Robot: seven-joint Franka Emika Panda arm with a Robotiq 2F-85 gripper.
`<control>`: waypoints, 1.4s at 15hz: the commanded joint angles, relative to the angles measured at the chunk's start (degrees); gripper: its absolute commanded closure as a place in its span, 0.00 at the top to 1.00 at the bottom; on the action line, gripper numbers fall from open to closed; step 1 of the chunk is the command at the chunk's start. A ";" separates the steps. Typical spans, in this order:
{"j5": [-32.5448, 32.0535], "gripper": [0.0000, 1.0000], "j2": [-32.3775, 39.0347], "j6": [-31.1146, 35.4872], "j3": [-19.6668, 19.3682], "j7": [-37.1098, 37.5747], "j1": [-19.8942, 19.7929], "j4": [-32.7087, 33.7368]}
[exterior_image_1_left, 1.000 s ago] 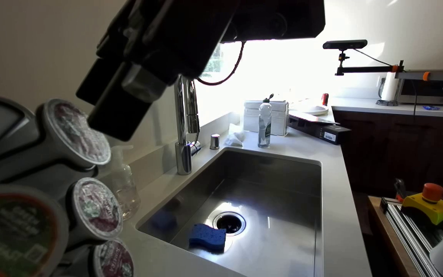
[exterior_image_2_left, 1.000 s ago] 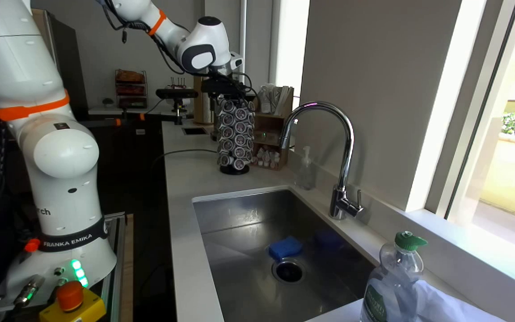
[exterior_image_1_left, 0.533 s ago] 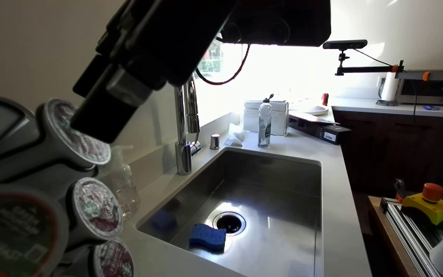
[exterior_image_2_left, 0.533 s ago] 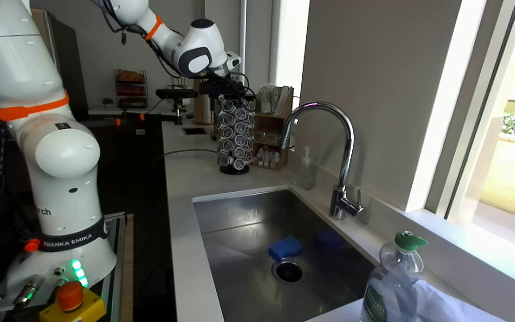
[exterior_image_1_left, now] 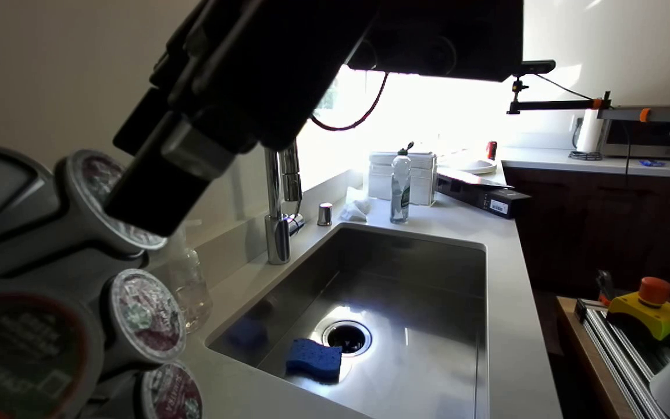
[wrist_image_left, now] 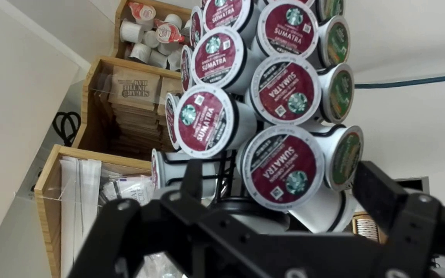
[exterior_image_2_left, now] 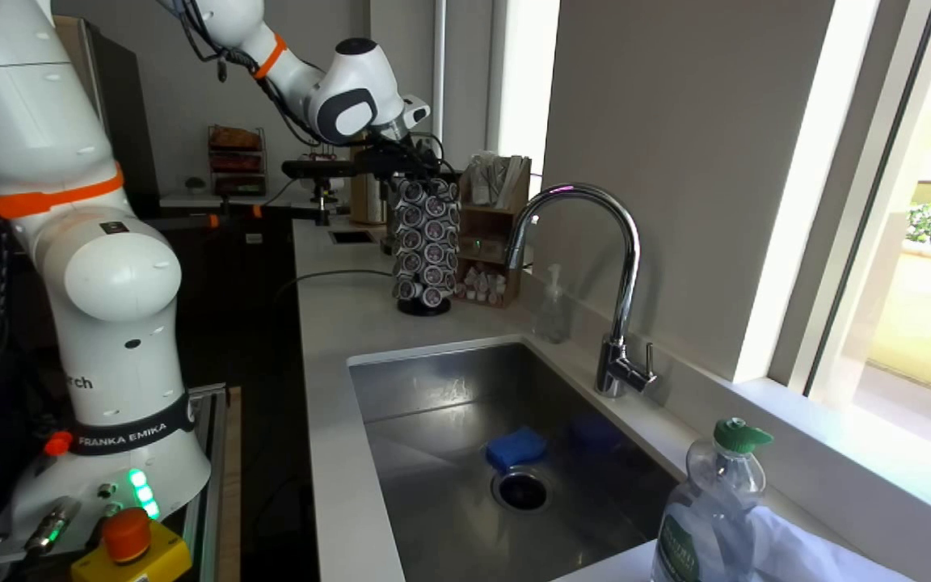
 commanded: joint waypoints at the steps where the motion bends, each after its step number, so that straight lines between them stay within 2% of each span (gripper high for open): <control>1: -0.80 1.00 -1.63 1.90 1.32 2.22 -0.40 -2.33; 2: -0.87 1.00 -1.67 1.99 1.46 2.38 -0.46 -2.43; 5: -0.89 0.66 -1.99 2.15 1.71 2.59 -0.53 -2.92; 10: -0.83 0.26 -2.76 2.32 1.83 2.70 -0.70 -3.51; 12: -0.92 0.13 -3.08 2.38 1.94 2.80 -0.84 -3.72; 13: -0.91 0.10 -3.22 2.35 1.95 2.79 -0.85 -3.80; 14: -1.00 0.47 -3.37 2.34 2.01 2.86 -0.93 -3.92; 15: -1.09 0.43 -3.54 2.35 2.11 3.00 -1.00 -4.10; 16: -1.13 0.44 -3.79 2.37 2.16 3.10 -1.01 -4.33; 21: -1.40 0.79 -4.59 2.72 2.32 3.38 -1.15 -4.69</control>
